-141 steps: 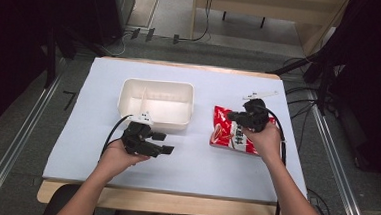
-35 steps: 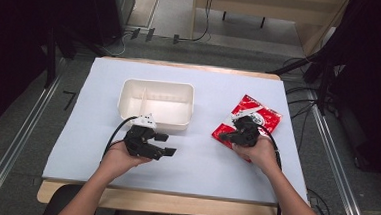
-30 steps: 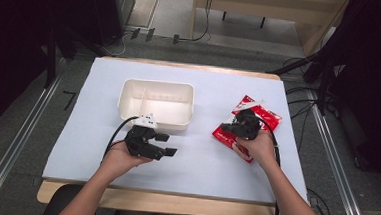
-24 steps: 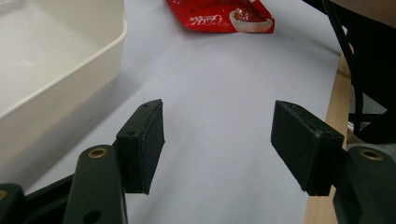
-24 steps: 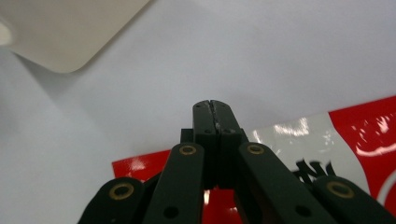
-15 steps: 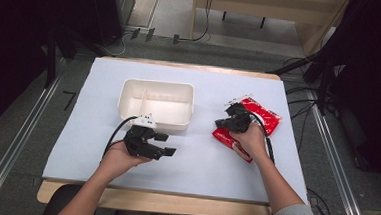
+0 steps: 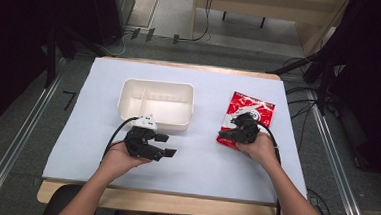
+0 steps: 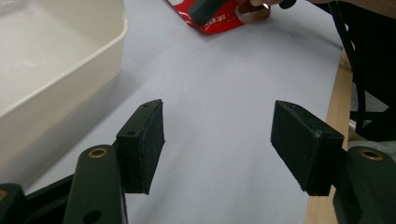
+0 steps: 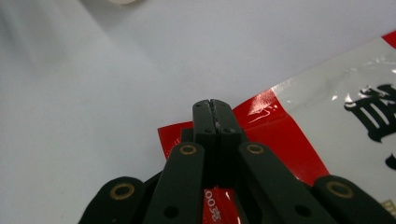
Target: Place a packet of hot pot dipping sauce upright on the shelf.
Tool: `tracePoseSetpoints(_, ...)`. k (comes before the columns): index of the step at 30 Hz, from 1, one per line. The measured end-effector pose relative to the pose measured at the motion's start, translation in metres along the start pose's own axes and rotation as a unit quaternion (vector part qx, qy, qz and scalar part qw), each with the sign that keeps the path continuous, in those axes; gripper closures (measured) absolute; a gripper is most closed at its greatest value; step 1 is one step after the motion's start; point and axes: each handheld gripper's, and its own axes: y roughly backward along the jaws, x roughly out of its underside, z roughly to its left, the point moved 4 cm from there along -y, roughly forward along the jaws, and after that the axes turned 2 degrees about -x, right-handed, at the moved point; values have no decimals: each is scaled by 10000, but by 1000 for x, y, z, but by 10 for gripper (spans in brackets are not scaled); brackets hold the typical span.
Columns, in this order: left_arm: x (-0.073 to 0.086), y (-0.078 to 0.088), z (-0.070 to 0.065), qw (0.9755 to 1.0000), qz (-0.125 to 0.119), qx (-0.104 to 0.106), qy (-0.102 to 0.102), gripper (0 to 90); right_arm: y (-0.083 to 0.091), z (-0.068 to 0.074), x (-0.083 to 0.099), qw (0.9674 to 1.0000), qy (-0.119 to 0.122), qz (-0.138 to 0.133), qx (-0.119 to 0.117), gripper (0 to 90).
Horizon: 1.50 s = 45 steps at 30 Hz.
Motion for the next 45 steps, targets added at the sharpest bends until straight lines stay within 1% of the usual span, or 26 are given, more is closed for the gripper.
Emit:
tracePoseSetpoints(3,0,1,0,10000,6,-21,11,357,5,1,5,10000,4,51,-61,900)
tracePoseSetpoints(5,0,1,0,10000,-24,-6,11,367,12,0,14,9998,-23,39,-188,900)
tracePoseSetpoints(9,0,0,-2,10000,-6,0,54,394,20,-1,20,9999,-18,28,-168,900)
tracePoseSetpoints(11,-1,-2,-4,10000,15,32,77,465,25,-2,22,9998,-64,47,-160,900)
tracePoseSetpoints(12,-2,-3,-5,9999,74,41,68,465,26,-2,22,9998,-95,52,-155,900)
tracePoseSetpoints(13,-3,-5,-7,9999,83,56,80,510,28,-1,23,9998,-65,89,-160,900)
tracePoseSetpoints(14,-3,-6,-8,9999,110,63,26,564,30,0,25,9998,-70,133,-121,900)
tracePoseSetpoints(15,-7,-9,-11,10000,63,46,-7,641,34,1,26,9998,-131,83,-98,841)
tracePoseSetpoints(16,-7,-9,-11,10000,63,46,-7,675,34,1,26,9998,-131,83,-98,841)
tracePoseSetpoints(17,-8,-10,-12,10000,35,43,2,675,36,1,27,9998,-176,39,-78,819)
tracePoseSetpoints(18,-12,-14,-15,10000,-4,20,13,743,40,1,27,9998,-192,-56,51,764)
tracePoseSetpoints(19,-12,-14,-15,10000,-4,20,13,777,42,1,27,9996,-217,-106,125,734)
tracePoseSetpoints(21,-15,-18,-16,10000,-40,6,26,831,47,-2,26,9988,-387,-247,194,661)
tracePoseSetpoints(22,-17,-19,-17,10000,-60,5,34,831,47,-2,26,9988,-387,-247,194,661)
tracePoseSetpoints(23,-20,-22,-18,9999,-101,68,89,859,49,-3,26,9981,-461,-327,248,630)
tracePoseSetpoints(24,-22,-24,-19,9999,-71,36,75,900,55,-6,26,9968,-575,-421,349,583)
tracePoseSetpoints(25,-24,-26,-20,9999,-62,59,68,900,57,-7,26,9962,-599,-472,423,550)
tracePoseSetpoints(27,-30,-36,-22,10000,-34,74,50,900,59,-8,25,9956,-624,-522,465,528)
tracePoseSetpoints(28,-33,-40,-23,10000,5,90,38,900,64,-10,25,9943,-628,-636,577,483)
tracePoseSetpoints(29,-36,-44,-24,9999,2,127,36,900,66,-10,25,9939,-645,-677,587,472)
tracePoseSetpoints(35,-52,-70,-31,9997,60,199,-87,900,73,-15,26,9926,-649,-765,677,451)
tracePoseSetpoints(39,-60,-85,-32,9997,55,159,-171,900,76,-21,26,9912,-774,-795,723,440)
tracePoseSetpoints(42,-66,-99,-31,9998,73,152,-118,900,77,-23,27,9909,-789,-782,756,432)
tracePoseSetpoints(43,-71,-108,-31,9998,112,158,-101,900,80,-24,26,9902,-807,-831,775,426)
tracePoseSetpoints(44,-71,-108,-31,9998,112,158,-101,900,80,-24,26,9902,-807,-831,775,426)
tracePoseSetpoints(45,-75,-113,-32,9997,99,175,-109,900,81,-24,26,9897,-839,-864,773,425)
